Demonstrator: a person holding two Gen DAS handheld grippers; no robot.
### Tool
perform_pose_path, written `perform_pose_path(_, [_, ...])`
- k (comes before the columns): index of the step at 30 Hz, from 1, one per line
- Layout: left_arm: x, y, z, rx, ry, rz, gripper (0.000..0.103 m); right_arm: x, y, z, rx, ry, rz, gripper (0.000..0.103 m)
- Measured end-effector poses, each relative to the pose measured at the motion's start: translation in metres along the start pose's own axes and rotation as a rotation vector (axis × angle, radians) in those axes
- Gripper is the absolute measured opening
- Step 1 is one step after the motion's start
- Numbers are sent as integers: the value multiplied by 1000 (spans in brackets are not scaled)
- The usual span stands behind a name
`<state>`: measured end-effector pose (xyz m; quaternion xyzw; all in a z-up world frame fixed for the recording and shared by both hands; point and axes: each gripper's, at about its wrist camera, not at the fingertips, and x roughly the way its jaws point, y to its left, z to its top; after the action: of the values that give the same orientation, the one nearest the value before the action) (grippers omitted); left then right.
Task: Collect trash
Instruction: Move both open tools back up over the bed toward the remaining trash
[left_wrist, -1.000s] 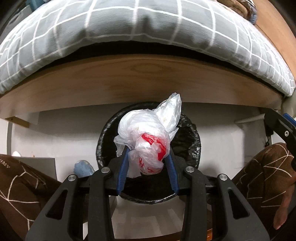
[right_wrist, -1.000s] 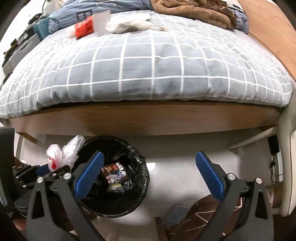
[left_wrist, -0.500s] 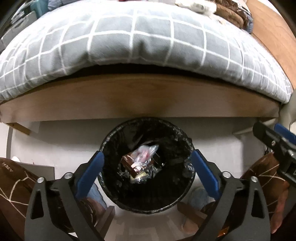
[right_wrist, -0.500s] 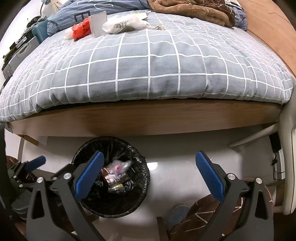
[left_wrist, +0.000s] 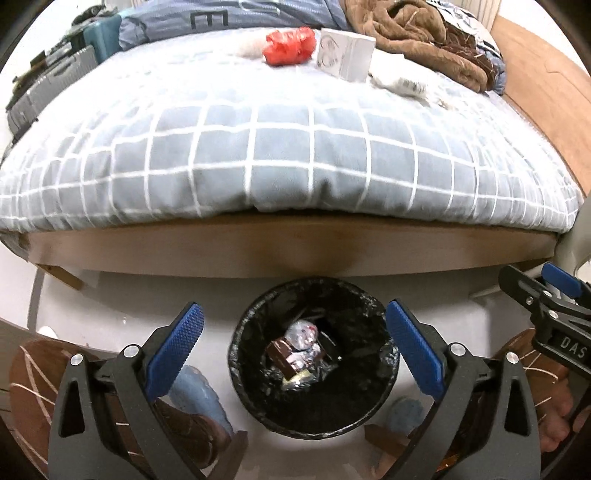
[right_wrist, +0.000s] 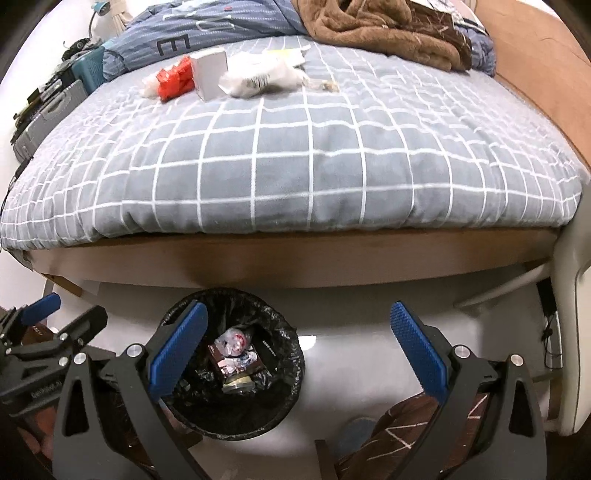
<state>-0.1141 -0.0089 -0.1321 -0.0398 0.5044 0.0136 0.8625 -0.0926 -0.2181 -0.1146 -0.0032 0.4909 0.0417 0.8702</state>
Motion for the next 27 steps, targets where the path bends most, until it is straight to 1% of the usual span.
perform_pose_path(11, [-37,20,21,-32,-59,6,97,-46,10,31,-25,-99,-9,95])
perform_pose_path(19, [-65,31,38,-34,-96,14,97,-78,19,56,-45,-163,-9,95])
perform_pose_path(27, [-94,34,60,-17,-127,17,97,-102,25,74,-63,-195,0,95])
